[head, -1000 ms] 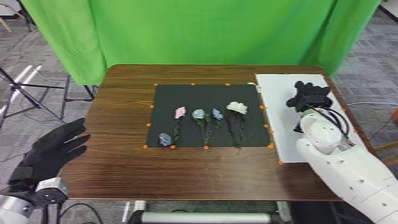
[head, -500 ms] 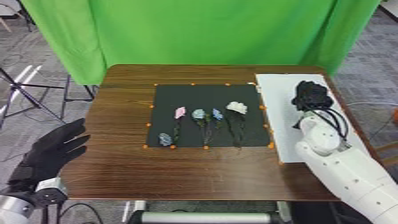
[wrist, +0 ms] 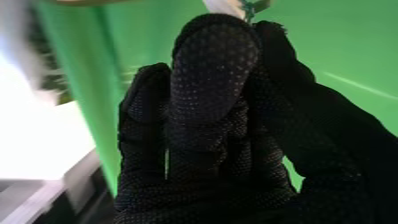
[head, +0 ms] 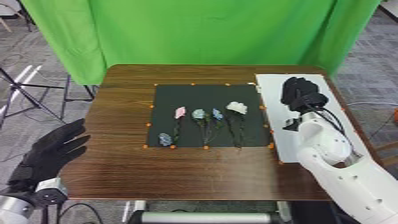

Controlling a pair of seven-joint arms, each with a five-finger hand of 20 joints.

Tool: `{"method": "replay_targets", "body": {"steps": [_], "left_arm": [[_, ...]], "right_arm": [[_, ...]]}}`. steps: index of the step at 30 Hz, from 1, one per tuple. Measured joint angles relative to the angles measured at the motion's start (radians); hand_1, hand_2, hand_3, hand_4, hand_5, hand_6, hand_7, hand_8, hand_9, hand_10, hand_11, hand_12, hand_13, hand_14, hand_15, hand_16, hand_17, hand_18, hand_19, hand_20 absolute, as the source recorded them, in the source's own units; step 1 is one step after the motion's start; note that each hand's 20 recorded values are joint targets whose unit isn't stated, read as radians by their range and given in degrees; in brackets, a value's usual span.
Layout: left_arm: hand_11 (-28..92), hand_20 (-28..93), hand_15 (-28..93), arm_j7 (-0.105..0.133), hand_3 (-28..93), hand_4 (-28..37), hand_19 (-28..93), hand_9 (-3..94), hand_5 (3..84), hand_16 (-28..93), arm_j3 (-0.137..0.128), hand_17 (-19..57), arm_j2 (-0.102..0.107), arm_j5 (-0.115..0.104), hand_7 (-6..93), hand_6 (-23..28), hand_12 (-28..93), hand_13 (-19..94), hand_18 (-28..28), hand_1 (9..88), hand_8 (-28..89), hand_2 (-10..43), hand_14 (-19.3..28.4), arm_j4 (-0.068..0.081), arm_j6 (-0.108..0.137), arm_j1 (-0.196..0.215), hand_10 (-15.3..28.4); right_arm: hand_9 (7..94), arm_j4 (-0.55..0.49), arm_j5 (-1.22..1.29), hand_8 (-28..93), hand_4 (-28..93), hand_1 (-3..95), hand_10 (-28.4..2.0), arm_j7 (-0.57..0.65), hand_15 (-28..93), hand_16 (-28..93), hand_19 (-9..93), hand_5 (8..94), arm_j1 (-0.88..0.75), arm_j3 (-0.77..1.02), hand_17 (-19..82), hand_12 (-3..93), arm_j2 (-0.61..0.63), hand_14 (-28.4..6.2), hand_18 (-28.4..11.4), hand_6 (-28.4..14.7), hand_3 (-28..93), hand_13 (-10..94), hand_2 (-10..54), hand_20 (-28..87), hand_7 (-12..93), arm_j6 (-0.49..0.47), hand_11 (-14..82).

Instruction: Arrange flowers

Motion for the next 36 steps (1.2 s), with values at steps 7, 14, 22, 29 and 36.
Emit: {"method": "replay_targets", "body": {"steps": [7, 14, 22, 29, 36], "left_arm": [[18, 8, 25, -0.009, 70, -27.0, 38, 22.4, 28.4, 3, 0.000, -10.4, 0.000, 0.000, 19.4, 2.8, 16, 16, 17.9, 25.4, -10, 0.9, 13.6, 0.000, -0.004, -0.004, 10.8], [18, 8, 25, -0.010, 70, -26.9, 38, 22.4, 28.4, 3, 0.000, -10.4, 0.002, 0.000, 19.4, 2.8, 16, 16, 17.8, 25.4, -11, 0.9, 13.7, 0.001, -0.008, -0.005, 10.8], [18, 8, 25, -0.011, 70, -26.8, 38, 22.5, 28.4, 3, -0.004, -10.4, 0.003, 0.000, 19.2, 2.8, 16, 16, 17.8, 25.4, -10, 0.9, 13.6, 0.000, -0.013, -0.005, 10.8], [18, 8, 25, -0.012, 70, -26.9, 38, 22.5, 28.4, 3, -0.004, -10.4, 0.008, 0.000, 19.3, 2.9, 15, 16, 17.8, 25.5, -10, 0.9, 13.6, 0.001, -0.014, -0.007, 10.8], [17, 8, 25, -0.013, 70, -26.9, 38, 22.5, 28.6, 3, -0.004, -10.4, 0.008, 0.000, 19.3, 2.9, 15, 16, 17.8, 25.4, -10, 0.8, 13.6, 0.001, -0.015, -0.008, 10.8]], "right_arm": [[86.0, -0.083, -0.022, -3, -28, 55.2, -6.6, -0.060, 32, 43, 76, 70.6, -0.038, -0.035, 40, 50.6, -0.013, 2.7, -13.3, -0.2, 83, 93, -9.5, 40, 54, -0.034, 19.6], [85.8, -0.091, -0.067, -3, -28, 54.9, -6.1, -0.089, 32, 43, 75, 69.5, -0.067, -0.063, 40, 50.5, -0.024, 2.6, -13.3, 0.3, 82, 92, -9.5, 40, 55, -0.104, 19.6], [83.9, -0.103, -0.077, 0, -28, 51.8, -5.6, -0.113, 34, 44, 75, 66.0, -0.096, -0.078, 36, 48.9, -0.024, 2.8, -13.9, 1.5, 82, 89, -9.5, 41, 55, -0.109, 17.7], [74.4, -0.104, -0.133, 0, -28, 47.0, -6.2, -0.111, 41, 43, 74, 57.9, -0.101, -0.091, 28, 48.6, -0.026, 1.9, -15.9, 1.6, 81, 77, -9.5, 46, 55, -0.109, 18.4], [67.7, -0.113, -0.135, 1, -28, 40.8, -7.4, -0.109, 50, 34, 75, 55.1, -0.116, -0.076, 26, 40.3, -0.027, -1.1, -17.0, 1.7, 79, 73, -9.5, 48, 54, -0.109, 30.6]]}}
